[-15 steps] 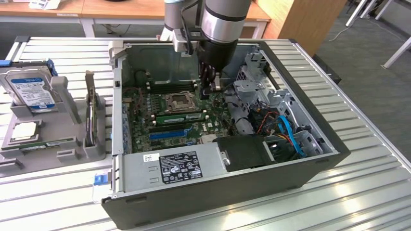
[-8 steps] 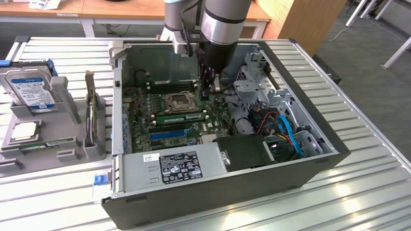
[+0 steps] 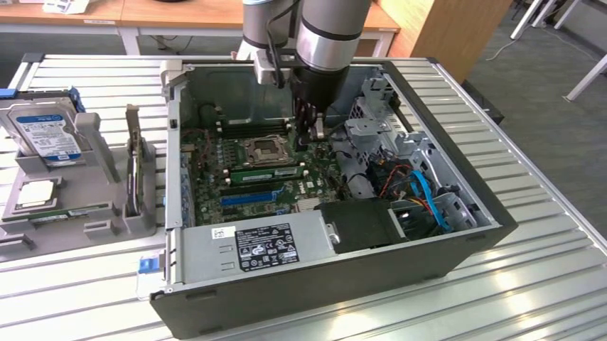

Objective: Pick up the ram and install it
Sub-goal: 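Press down the ram until it locks into place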

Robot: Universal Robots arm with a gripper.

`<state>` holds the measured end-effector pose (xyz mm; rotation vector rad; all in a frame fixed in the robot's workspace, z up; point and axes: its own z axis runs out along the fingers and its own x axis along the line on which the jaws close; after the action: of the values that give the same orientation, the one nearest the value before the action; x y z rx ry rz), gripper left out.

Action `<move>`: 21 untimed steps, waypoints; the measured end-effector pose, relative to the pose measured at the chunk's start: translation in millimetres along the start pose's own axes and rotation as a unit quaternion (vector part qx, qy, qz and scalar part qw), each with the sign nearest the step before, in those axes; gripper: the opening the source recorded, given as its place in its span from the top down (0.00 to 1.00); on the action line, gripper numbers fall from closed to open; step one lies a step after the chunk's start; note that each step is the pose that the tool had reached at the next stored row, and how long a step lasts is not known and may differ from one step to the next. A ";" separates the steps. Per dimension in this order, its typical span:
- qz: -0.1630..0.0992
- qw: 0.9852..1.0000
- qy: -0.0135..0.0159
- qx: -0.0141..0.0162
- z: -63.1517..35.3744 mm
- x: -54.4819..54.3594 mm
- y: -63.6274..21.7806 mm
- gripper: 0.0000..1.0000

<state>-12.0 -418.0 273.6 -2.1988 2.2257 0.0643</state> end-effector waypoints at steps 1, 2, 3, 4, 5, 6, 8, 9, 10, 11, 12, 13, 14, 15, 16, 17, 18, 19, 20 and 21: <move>0.000 1.000 0.000 0.000 0.6 0.0 0.0 0.90; 0.000 1.000 0.000 0.000 1.2 0.0 0.0 0.90; 0.000 1.000 0.000 0.000 1.9 0.1 0.0 0.90; 0.000 1.000 0.000 0.000 2.4 0.1 0.0 0.90; 0.000 1.000 0.000 0.000 3.0 0.1 0.0 0.90; 0.000 1.000 0.000 0.000 3.5 0.1 -0.1 0.90; 0.000 1.000 0.000 0.000 4.7 0.2 -0.1 0.90; 0.000 1.000 0.000 0.000 5.2 0.2 -0.1 0.90; 0.000 1.000 0.000 0.000 5.7 0.2 -0.1 0.90; 0.000 1.000 0.000 0.000 6.3 0.2 -0.1 0.90; 0.000 1.000 0.000 0.000 6.8 0.3 -0.1 0.90; 0.000 1.000 0.000 0.000 7.4 0.3 -0.2 0.90; 0.000 1.000 0.000 0.000 8.1 0.3 -0.2 0.90; 0.000 1.000 0.000 0.000 8.7 0.3 -0.2 0.90; 0.000 1.000 0.000 0.000 9.4 0.3 -0.2 0.90; 0.000 1.000 0.000 0.000 10.0 0.4 -0.2 0.90; 0.000 1.000 0.000 0.000 10.7 0.4 -0.2 0.90; 0.000 1.000 0.000 0.000 11.3 0.4 -0.2 0.90; 0.000 1.000 0.000 0.000 11.9 0.5 -0.2 0.90; 0.000 1.000 0.000 0.000 12.5 0.5 -0.3 0.90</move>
<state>-12.0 -418.0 261.1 -2.1988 2.2257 0.0643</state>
